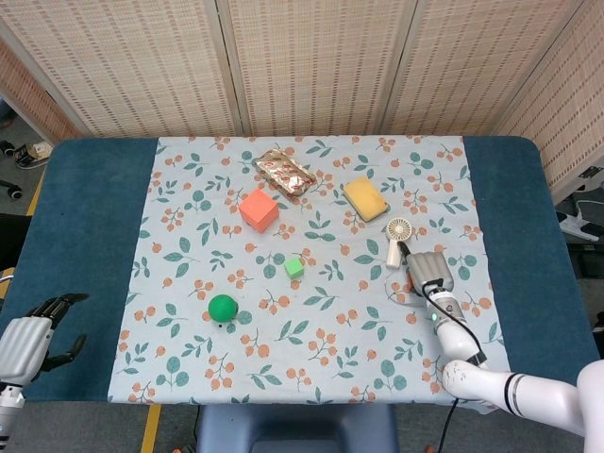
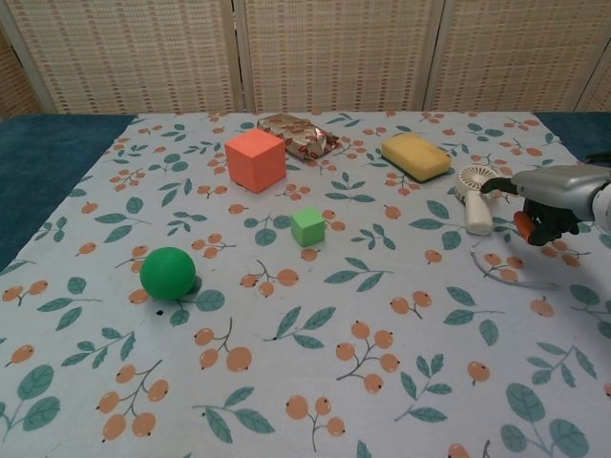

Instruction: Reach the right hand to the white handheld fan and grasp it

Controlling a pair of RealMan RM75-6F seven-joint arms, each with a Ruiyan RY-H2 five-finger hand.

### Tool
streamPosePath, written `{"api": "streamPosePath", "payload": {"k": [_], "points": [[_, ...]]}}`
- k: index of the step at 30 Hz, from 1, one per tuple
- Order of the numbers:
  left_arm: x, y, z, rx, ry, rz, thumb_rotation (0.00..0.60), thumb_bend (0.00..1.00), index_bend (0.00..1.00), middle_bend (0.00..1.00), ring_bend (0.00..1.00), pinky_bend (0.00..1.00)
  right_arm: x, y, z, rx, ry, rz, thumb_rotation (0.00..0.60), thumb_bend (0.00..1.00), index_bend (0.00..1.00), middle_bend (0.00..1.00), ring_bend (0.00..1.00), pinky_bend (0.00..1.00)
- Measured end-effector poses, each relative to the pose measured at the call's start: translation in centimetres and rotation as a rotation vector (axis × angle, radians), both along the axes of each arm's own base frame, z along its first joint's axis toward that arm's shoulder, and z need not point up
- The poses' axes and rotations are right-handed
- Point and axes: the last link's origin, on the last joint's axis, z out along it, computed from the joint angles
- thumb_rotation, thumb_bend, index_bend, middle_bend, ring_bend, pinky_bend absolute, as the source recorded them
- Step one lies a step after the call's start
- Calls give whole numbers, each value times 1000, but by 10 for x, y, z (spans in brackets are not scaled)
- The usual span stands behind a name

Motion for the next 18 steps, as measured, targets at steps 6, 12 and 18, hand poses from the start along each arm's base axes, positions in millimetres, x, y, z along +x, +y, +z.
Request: {"api": "streamPosePath", "payload": {"k": [6,12,18], "points": [[0,0,0,-2,-2,0,600,374,215,230,239,388,3,0,-4,8,1,7,600,727,0,793,640,644],[-1,0,0,-2,-2,0,600,374,215,230,247,388,3,-1,-4,4,2,5,600,727,0,793,640,644],[-1,1,0,-5,-1,3,600,375,215,231,252,387,4,-1,-3,-5,1,12,600,727,0,793,640,644]]}}
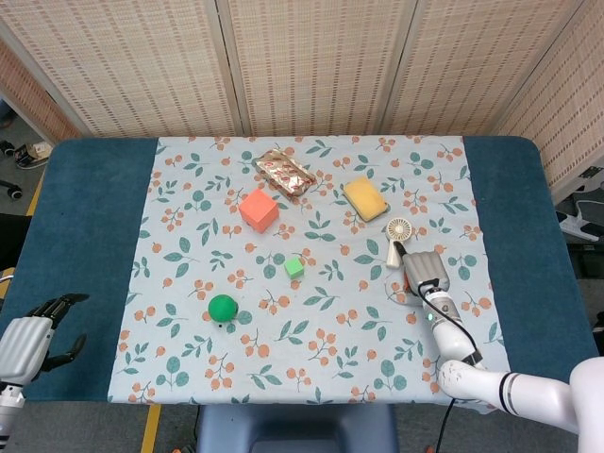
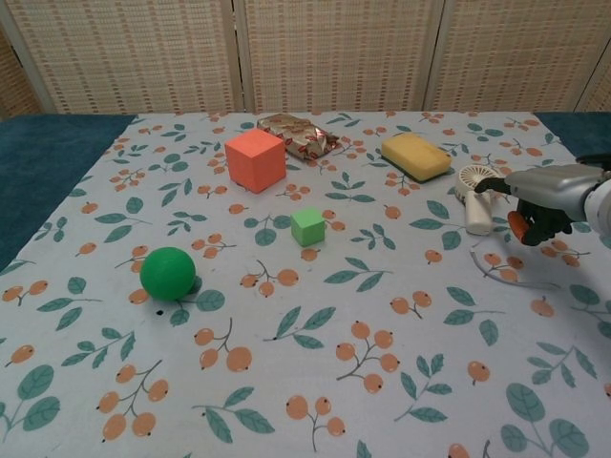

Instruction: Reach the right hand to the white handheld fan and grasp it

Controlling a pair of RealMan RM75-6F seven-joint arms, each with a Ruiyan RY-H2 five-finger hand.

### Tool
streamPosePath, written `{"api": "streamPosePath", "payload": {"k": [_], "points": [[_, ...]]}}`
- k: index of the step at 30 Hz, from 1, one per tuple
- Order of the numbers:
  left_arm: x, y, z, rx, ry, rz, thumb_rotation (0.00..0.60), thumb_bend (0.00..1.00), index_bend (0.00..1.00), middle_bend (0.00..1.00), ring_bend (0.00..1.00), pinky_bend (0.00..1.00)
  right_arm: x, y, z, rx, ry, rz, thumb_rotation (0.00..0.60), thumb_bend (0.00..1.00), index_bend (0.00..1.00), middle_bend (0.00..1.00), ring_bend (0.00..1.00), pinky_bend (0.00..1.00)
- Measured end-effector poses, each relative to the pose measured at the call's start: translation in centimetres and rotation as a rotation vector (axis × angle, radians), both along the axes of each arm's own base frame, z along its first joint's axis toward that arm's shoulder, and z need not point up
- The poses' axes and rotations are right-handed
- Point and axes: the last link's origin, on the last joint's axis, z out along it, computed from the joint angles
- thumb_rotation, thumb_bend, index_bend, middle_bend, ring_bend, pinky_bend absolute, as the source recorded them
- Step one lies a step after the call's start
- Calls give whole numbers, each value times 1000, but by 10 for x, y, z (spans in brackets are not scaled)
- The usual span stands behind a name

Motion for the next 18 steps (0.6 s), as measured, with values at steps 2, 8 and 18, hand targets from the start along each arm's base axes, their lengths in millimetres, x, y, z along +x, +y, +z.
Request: {"api": "streamPosePath", "payload": {"k": [2,8,18], "points": [[0,0,0,-1,1,0,600,375,215,231,252,387,0,0,0,0,2,1,600,726,0,793,640,644],[1,0,0,0,0,-1,600,374,215,231,252,387,-3,0,0,3,6,-5,600,727,0,793,640,644],[0,0,0,-2,-1,2,600,375,215,231,252,388,-8,-1,-4,9,13,-15,600,727,0,792,640,644]]}}
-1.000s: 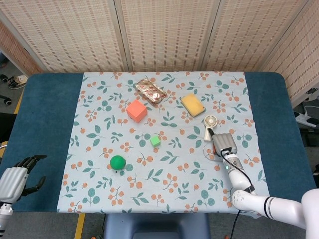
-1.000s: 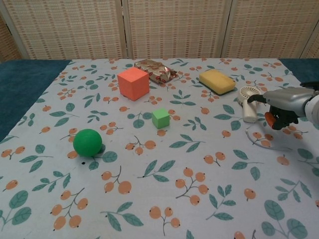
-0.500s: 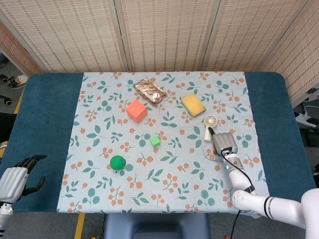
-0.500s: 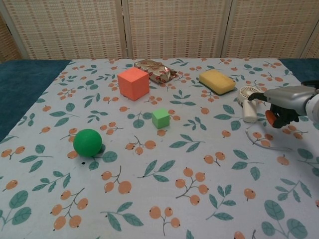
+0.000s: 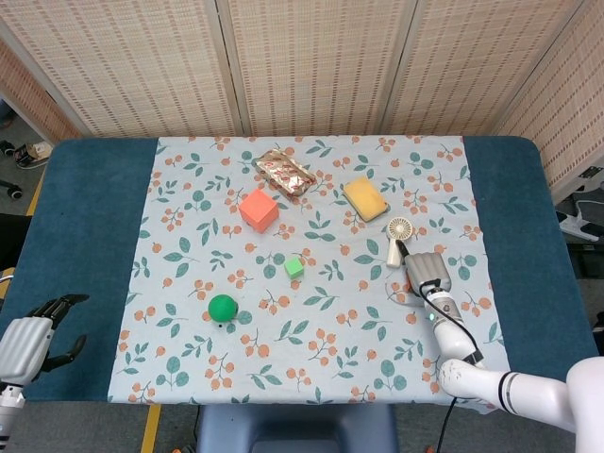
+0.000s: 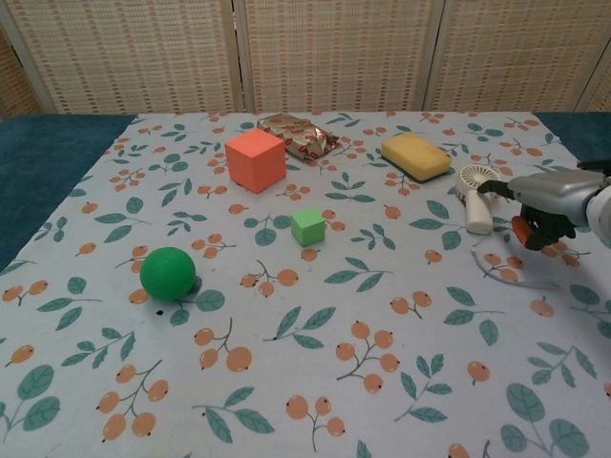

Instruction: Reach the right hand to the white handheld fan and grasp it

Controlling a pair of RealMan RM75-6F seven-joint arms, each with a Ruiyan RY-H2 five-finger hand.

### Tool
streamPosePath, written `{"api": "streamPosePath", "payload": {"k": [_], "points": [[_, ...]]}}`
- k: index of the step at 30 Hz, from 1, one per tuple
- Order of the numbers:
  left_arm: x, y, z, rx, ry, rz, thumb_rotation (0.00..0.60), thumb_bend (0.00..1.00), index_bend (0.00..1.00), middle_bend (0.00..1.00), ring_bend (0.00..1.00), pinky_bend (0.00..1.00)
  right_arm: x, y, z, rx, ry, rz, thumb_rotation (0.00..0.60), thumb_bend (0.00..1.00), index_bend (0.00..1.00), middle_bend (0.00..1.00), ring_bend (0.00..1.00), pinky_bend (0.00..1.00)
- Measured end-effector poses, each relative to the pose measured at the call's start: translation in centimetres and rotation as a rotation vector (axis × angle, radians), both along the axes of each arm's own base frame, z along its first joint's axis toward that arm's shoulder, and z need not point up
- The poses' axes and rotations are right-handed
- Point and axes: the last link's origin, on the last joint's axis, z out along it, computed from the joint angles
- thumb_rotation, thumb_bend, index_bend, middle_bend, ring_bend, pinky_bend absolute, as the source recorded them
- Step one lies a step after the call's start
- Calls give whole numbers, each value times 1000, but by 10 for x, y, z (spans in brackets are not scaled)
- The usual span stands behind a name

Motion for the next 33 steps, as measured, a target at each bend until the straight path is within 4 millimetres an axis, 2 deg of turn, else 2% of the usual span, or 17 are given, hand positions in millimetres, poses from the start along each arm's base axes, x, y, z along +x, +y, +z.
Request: {"api": "streamPosePath", "payload": {"k": [23,28,33], "points": [[-1,-1,1,2,-7,4,600,374,215,231,252,388,-17,-2,0,4,-11,-42,600,727,0,792,640,644],[-1,1,1,3,-8,3,600,374,216,231,253,388,-11,6,6,12,-36,-9,600,727,0,793,640,644],[-1,0,1,4,-9,2,600,374,215,231,252,388,1,26,22,3,-83,73,600,727,0,793,640,644]]}}
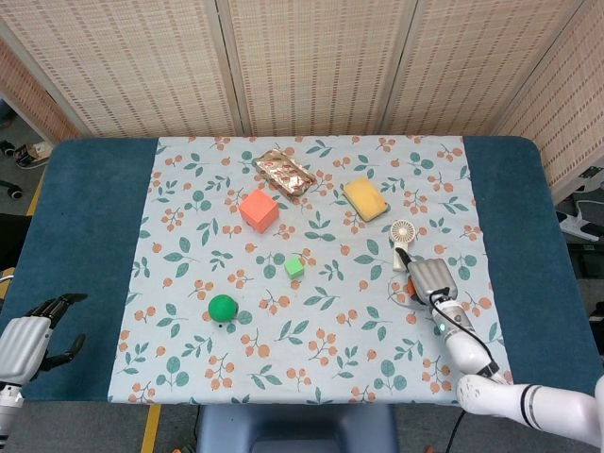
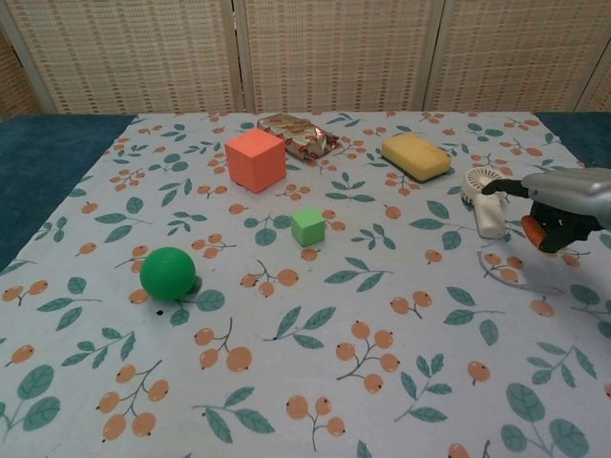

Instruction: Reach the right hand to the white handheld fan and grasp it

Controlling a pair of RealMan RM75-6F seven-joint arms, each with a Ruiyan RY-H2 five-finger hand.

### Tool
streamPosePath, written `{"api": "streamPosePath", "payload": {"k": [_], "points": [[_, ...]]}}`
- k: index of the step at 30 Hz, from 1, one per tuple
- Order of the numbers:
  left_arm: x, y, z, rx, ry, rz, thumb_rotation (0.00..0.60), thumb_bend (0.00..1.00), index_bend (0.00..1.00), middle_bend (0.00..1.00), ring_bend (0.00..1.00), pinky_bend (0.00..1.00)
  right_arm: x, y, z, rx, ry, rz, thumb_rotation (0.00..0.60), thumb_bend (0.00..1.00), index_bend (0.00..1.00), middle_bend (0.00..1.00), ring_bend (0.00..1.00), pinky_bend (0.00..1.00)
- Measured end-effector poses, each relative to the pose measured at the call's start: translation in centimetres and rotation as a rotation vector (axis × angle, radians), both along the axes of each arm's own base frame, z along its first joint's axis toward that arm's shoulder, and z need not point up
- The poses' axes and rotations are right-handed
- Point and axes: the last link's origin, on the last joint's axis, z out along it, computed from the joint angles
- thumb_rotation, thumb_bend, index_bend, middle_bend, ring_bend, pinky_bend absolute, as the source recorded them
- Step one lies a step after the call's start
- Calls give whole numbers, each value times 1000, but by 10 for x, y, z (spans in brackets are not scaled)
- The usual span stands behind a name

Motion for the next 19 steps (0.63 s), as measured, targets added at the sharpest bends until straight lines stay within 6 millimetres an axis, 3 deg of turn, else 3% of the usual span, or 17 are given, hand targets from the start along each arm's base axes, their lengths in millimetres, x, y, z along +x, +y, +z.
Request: {"api": "streamPosePath", "payload": {"k": [5,8,12,19], "points": [[0,0,0,4,1,1,600,375,215,231,252,388,-1,33,26,-58,-23,96,600,727,2,792,625,641],[1,0,1,8,1,-5,600,375,216,231,253,388,-13,62,45,-120,-32,128,600,675,36,772,549,589],[3,0,0,13,4,-17,600,374,216,231,252,388,-35,99,66,-219,-67,151,600,522,66,606,430,524],[6,1,-2,21,12,-41,600,375,215,231,252,400,-69,127,86,-330,-130,169,600,410,94,472,327,504]]}}
